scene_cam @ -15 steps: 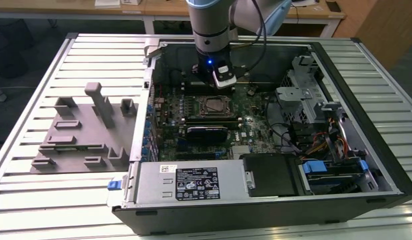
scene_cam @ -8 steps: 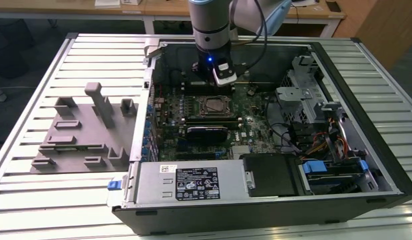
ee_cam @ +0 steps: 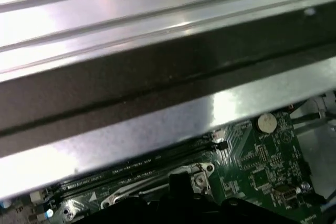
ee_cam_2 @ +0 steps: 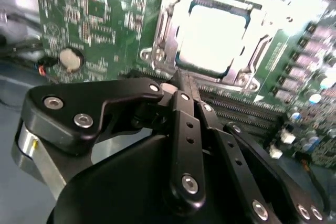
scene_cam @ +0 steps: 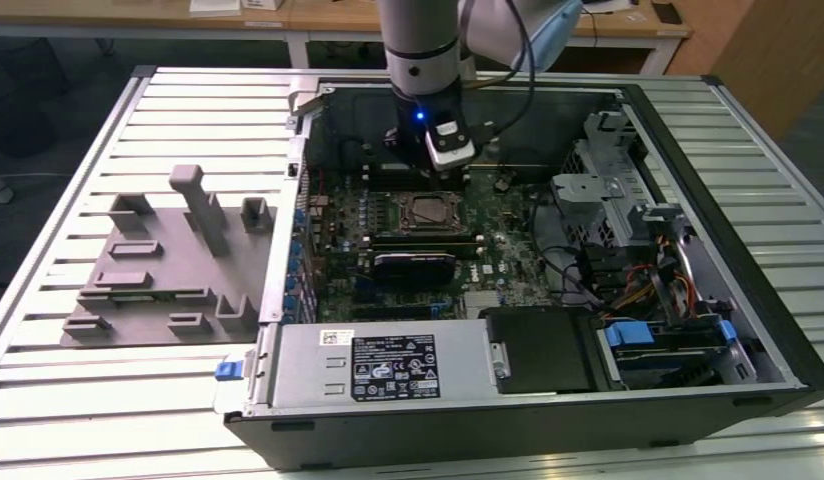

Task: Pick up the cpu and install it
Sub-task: 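Install the first cpu locking lever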

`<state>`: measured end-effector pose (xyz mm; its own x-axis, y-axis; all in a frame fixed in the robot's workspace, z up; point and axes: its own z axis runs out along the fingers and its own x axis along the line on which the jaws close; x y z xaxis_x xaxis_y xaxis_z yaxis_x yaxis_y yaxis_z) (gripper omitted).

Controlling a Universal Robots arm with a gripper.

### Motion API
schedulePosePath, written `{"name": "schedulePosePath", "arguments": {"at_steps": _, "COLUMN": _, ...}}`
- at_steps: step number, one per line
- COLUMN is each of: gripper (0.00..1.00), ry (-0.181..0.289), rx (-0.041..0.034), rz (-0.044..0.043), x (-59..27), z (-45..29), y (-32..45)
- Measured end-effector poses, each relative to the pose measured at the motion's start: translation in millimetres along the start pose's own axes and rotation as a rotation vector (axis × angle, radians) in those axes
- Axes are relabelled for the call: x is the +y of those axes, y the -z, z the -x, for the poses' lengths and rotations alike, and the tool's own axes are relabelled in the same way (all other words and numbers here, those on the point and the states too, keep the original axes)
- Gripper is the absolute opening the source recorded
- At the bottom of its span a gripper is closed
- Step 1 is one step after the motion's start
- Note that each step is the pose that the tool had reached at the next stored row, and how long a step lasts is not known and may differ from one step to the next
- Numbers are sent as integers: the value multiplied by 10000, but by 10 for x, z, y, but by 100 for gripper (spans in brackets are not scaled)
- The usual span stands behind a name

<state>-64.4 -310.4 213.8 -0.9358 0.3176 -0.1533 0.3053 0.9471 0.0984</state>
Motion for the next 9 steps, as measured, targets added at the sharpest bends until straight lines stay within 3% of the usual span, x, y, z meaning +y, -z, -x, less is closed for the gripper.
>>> {"name": "schedulePosePath", "arguments": {"at_steps": 5, "gripper": 11, "ry": 128, "rx": -279, "rz": -847, "x": 0, "z": 0, "y": 0}}
{"name": "schedulePosePath", "arguments": {"at_steps": 6, "gripper": 11, "ry": 152, "rx": -322, "rz": -979, "x": 0, "z": 0, "y": 0}}
{"name": "schedulePosePath", "arguments": {"at_steps": 9, "gripper": 11, "ry": 161, "rx": -334, "rz": -1018, "x": -1, "z": 0, "y": 0}}
